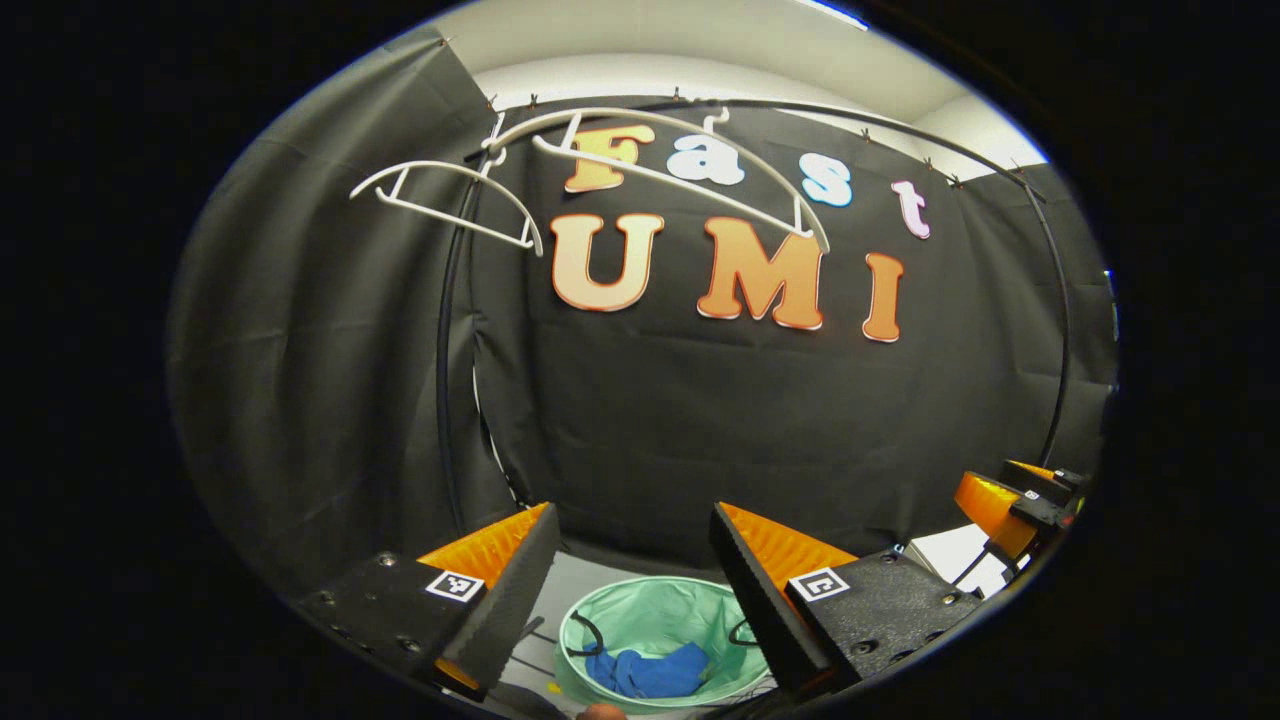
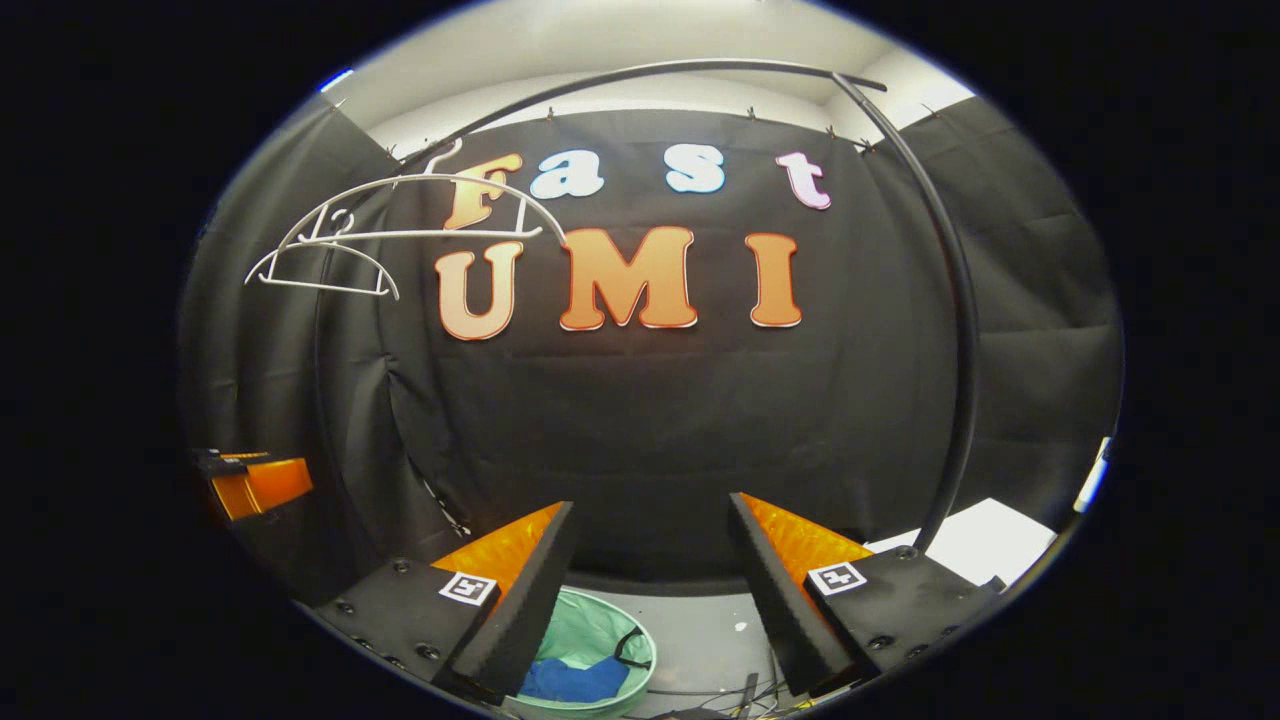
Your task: Grasp the clothes on the hanger with both hands and then place them into the laundry hamper below.
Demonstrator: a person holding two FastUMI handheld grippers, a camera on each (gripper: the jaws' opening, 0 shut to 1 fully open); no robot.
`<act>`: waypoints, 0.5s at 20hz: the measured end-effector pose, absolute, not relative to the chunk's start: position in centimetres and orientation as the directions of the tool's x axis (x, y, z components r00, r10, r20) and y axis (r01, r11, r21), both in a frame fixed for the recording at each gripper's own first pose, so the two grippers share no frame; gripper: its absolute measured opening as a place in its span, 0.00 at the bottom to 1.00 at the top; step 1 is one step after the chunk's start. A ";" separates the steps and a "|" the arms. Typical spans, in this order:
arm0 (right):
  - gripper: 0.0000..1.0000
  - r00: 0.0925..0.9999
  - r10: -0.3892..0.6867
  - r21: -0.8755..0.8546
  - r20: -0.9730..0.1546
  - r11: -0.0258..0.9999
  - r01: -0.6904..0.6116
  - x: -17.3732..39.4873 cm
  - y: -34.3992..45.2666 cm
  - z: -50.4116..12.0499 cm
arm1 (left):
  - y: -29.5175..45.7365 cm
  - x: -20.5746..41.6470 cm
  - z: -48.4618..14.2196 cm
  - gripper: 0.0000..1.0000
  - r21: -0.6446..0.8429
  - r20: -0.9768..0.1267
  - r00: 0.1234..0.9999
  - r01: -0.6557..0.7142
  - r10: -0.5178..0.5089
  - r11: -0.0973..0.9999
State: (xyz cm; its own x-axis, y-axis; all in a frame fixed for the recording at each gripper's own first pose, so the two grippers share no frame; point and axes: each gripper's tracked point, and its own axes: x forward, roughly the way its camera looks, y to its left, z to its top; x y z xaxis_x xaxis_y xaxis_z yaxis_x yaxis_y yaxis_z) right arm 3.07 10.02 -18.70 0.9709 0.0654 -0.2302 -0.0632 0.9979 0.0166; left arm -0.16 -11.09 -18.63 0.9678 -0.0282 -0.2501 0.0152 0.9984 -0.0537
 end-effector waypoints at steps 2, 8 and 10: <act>0.98 0.977 0.053 0.001 -0.207 0.999 -0.054 2.8 9.7 -17.7 | -11.4 -0.4 -17.1 0.94 -0.052 -0.206 0.978 0.017 -0.027 0.999; 0.89 0.987 0.056 -0.004 -0.149 0.998 -0.058 2.3 10.0 -15.1 | -11.5 -0.3 -16.7 0.94 -0.049 -0.185 0.983 0.008 -0.017 0.999; 0.89 0.988 0.052 -0.019 -0.149 0.998 -0.055 1.9 10.0 -15.1 | -11.6 -0.3 -16.6 0.96 -0.046 -0.183 0.983 0.012 -0.020 0.999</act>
